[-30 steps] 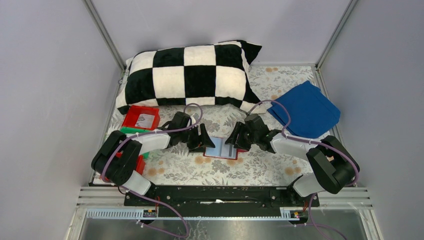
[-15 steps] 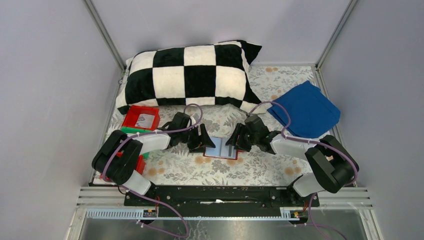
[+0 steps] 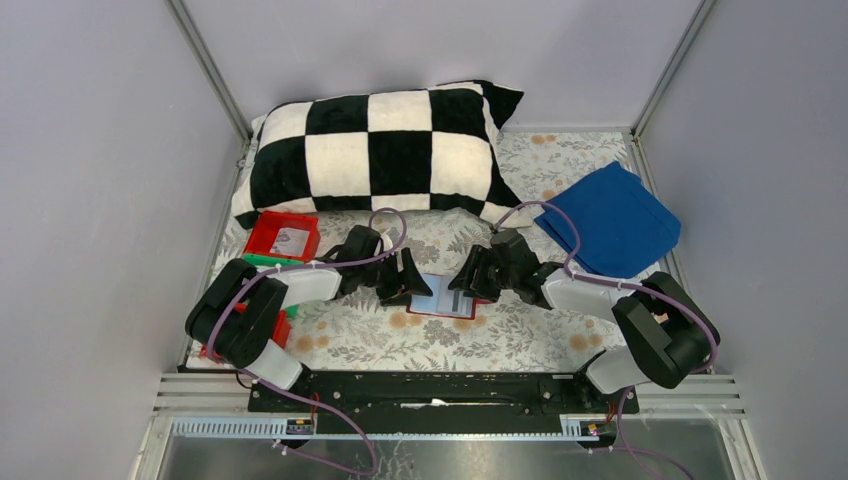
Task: Take the credit cards out of the card holder
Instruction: Remove the credit card from the card holder.
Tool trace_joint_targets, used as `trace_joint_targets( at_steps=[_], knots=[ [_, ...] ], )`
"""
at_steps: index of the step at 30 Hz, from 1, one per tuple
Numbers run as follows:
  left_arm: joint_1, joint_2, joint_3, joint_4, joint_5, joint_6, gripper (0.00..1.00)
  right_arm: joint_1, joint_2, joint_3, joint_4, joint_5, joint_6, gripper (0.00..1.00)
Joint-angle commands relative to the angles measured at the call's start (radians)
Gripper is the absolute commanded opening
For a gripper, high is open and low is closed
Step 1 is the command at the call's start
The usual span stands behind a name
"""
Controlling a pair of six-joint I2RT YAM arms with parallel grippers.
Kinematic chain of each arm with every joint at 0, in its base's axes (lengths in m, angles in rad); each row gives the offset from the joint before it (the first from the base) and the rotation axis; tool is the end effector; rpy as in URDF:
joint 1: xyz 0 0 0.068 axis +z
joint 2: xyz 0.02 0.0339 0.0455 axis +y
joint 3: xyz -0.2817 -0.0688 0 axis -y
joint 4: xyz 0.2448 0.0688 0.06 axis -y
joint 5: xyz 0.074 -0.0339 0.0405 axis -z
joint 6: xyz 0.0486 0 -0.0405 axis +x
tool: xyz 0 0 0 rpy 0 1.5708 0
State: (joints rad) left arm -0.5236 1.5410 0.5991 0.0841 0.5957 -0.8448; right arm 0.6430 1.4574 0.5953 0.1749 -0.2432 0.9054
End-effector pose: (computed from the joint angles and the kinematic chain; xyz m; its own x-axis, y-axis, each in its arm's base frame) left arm 0.2279 -0.1630 0.1460 -0.9821 -0.1478 -0.1169 -0.0041 0.6369 -0.7709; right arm 0.2224 0.1813 0.1697 -0.8884 0.2884 -0.3571 -0.0519 0.7099 0.7024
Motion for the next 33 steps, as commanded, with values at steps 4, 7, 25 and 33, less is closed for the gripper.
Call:
trace_joint_targets(
  at_steps=[4, 7, 25, 33],
  knots=[
    [-0.009, 0.007, -0.016, 0.045, 0.009, -0.004, 0.71, 0.021, -0.010, 0.015, 0.088, -0.064, -0.006, 0.55],
    [-0.010, 0.005, -0.018, 0.046, 0.007, -0.003, 0.71, 0.028, -0.012, 0.018, 0.123, -0.083, -0.003, 0.54],
    [-0.010, 0.000, -0.030, 0.067, 0.018, -0.010, 0.71, 0.038, 0.025, 0.031, 0.086, -0.063, 0.000, 0.45],
    [-0.010, -0.008, -0.032, 0.050, 0.007, -0.002, 0.71, 0.038, 0.020, 0.021, 0.081, -0.042, 0.004, 0.42]
  ],
)
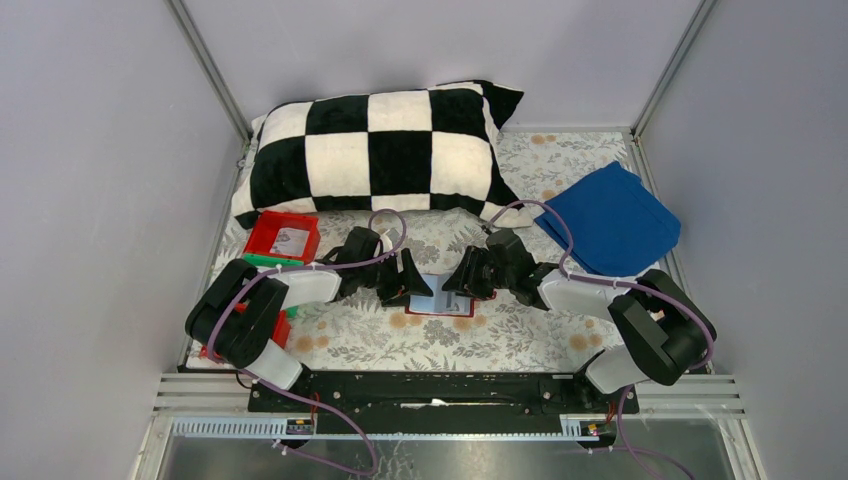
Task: Take the credit cards out of the card holder
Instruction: Remove the credit card from the card holder.
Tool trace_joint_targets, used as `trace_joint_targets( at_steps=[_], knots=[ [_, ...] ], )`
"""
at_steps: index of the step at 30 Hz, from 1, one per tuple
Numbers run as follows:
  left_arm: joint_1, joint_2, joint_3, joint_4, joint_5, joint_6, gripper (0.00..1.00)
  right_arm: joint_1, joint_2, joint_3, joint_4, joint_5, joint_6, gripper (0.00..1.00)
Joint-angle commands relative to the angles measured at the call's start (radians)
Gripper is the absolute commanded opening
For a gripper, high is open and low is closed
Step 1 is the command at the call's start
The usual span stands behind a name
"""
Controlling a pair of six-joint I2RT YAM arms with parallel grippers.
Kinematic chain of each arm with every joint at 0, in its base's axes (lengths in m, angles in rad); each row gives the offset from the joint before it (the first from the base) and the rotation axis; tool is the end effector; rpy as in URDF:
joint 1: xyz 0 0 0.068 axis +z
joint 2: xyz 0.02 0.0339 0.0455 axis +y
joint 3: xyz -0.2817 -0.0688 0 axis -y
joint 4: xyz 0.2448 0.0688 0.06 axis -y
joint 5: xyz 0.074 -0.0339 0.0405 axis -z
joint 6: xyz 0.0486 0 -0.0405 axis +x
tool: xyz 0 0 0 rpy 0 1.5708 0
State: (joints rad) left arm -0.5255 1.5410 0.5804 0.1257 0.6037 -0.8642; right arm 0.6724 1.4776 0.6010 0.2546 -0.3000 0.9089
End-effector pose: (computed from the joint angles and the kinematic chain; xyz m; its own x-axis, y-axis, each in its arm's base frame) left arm 0.2263 -0.1631 0.1443 -0.9811 -0.1548 -0.1158 -0.0055 0.6211 -0.7837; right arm 0.2214 0.1946 0.1740 -0.8978 0.2485 -0.3637 -0.1216 0.6537 0.7469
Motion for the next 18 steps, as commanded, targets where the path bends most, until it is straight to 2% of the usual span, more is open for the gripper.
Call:
trace_joint_targets(
  at_steps=[1, 12, 18],
  knots=[
    [-0.008, -0.010, -0.011, 0.001, -0.005, 0.021, 0.71, 0.009, 0.001, 0.018, 0.003, 0.010, -0.001, 0.42],
    [-0.006, -0.098, 0.060, -0.179, -0.062, 0.092, 0.71, 0.009, -0.007, 0.020, -0.002, 0.031, 0.000, 0.42],
    [-0.012, -0.199, 0.129, -0.298, -0.164, 0.135, 0.70, 0.009, -0.036, 0.012, -0.009, 0.052, -0.001, 0.37]
  ],
)
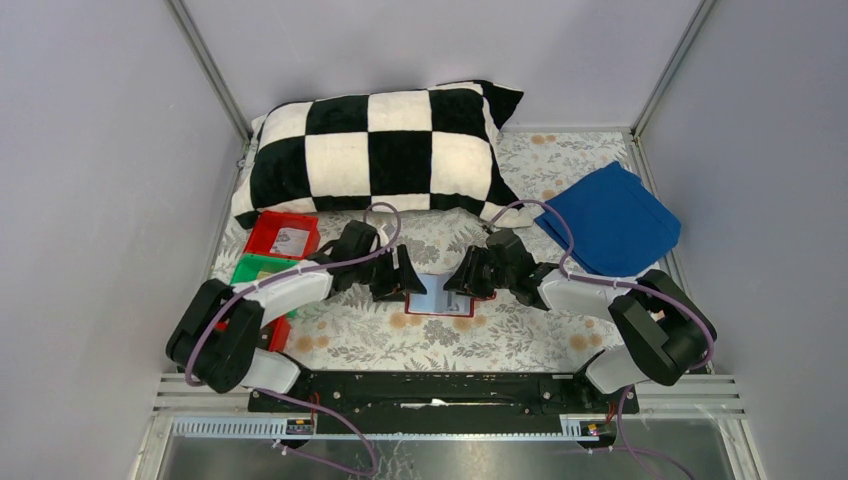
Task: Take the credit cards out of the card holder
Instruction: Remove the credit card from the card holder.
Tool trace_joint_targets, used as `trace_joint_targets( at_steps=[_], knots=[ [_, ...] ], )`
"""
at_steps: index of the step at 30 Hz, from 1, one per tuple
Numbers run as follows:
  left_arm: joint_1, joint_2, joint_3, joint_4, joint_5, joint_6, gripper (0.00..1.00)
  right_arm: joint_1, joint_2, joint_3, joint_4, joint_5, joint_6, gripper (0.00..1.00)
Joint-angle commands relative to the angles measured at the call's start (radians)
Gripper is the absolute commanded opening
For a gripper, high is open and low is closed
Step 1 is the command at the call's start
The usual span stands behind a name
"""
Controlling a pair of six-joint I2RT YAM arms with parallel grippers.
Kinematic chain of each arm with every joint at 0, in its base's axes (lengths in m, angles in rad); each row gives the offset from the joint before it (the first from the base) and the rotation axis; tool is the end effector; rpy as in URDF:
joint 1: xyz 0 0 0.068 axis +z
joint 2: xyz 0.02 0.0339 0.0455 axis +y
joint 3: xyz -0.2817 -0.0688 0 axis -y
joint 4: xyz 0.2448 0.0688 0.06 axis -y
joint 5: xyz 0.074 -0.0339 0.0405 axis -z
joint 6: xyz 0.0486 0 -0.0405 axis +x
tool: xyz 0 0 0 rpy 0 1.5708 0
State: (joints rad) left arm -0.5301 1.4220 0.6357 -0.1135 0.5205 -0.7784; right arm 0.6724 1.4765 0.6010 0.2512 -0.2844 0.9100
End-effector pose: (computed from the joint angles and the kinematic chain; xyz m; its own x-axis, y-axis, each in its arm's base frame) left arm 0.2172 -0.1553 0.1702 -0.9765 -0.1338 -0.1692 0.0279 0.6997 -0.7139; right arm 0.2217 0.1940 0.1739 -0.8933 0.2574 -0.3685 -0.1152 0.6613 0.7412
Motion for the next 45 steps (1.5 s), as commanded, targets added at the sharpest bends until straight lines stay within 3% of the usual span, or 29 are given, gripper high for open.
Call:
trace_joint_targets(
  at_steps=[1, 8, 21, 25, 31, 34, 41, 45],
  knots=[
    [-0.012, -0.082, 0.079, -0.052, -0.081, 0.046, 0.70, 0.009, -0.037, 0.012, -0.006, 0.037, -0.003, 0.35],
    [-0.027, 0.031, 0.101, 0.032, -0.054, 0.014, 0.60, 0.009, -0.039, 0.022, -0.004, 0.034, -0.007, 0.21],
    [-0.027, 0.159, 0.124, 0.126, 0.028, -0.003, 0.60, 0.009, -0.051, 0.015, 0.032, 0.009, -0.012, 0.00],
    [-0.027, 0.157, 0.119, 0.115, 0.010, 0.008, 0.60, 0.010, -0.044, 0.018, 0.060, -0.026, -0.011, 0.01],
    [-0.027, 0.154, 0.105, 0.088, -0.014, 0.010, 0.60, 0.009, -0.050, 0.011, 0.085, -0.025, -0.001, 0.22],
    [-0.027, 0.165, 0.108, 0.087, -0.016, 0.011, 0.59, 0.009, -0.059, -0.004, 0.101, -0.010, 0.013, 0.27],
    [-0.027, 0.169, 0.109, 0.070, -0.026, 0.027, 0.59, 0.010, -0.035, -0.009, 0.146, -0.047, 0.030, 0.27],
    [-0.027, 0.159, 0.110, 0.063, -0.031, 0.031, 0.59, 0.009, -0.028, -0.009, 0.161, -0.057, 0.032, 0.21]
  ],
)
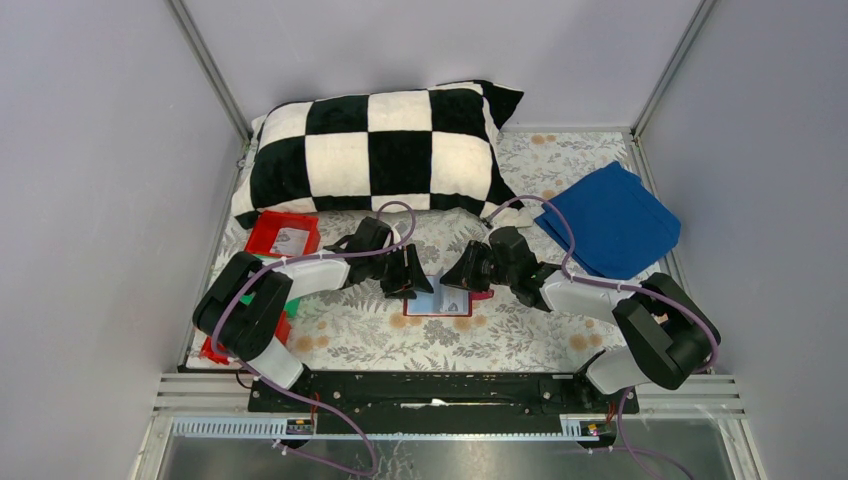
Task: Take the credit cards out of the card holder
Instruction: Remove the credit card from the card holder.
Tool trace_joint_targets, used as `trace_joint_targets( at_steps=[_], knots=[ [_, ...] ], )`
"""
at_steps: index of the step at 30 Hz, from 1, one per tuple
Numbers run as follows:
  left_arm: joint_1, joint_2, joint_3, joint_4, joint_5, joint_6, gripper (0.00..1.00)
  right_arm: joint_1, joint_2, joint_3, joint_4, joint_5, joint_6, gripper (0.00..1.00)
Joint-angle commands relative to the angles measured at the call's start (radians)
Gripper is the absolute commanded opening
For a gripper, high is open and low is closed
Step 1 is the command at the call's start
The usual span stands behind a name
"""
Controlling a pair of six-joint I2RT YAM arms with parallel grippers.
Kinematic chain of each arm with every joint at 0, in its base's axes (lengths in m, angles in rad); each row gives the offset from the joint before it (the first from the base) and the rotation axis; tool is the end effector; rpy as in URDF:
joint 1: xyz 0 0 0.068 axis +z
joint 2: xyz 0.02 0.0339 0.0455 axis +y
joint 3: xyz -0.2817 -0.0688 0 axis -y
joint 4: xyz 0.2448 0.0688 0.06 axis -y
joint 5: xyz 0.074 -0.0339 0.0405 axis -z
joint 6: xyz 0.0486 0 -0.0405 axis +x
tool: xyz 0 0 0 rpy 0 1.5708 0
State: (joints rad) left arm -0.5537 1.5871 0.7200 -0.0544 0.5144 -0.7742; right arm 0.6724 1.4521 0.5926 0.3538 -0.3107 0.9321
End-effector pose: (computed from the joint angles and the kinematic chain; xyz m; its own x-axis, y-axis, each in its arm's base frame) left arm 0.2418 -0.1776 0.1547 -0.9814 -0.1089 -0.1583 0.0346 0.7104 -0.7029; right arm 0.2232 0.1967 0.1887 -0.8701 0.2844 -0.4026 -0.1740 0.5870 0.7907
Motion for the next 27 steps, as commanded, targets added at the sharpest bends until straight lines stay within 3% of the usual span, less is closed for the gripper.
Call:
trace_joint_targets(
  at_steps=[1, 15, 27],
  knots=[
    [-0.003, -0.007, 0.025, 0.002, -0.026, 0.029, 0.59, 0.009, 0.001, 0.004, 0.059, -0.034, 0.009, 0.19],
    [-0.003, -0.026, 0.013, 0.000, -0.020, 0.036, 0.59, 0.010, 0.042, 0.002, 0.075, -0.062, 0.013, 0.08],
    [-0.001, -0.033, -0.006, 0.014, -0.020, 0.026, 0.59, 0.011, 0.087, 0.029, 0.103, -0.113, 0.011, 0.04]
  ],
)
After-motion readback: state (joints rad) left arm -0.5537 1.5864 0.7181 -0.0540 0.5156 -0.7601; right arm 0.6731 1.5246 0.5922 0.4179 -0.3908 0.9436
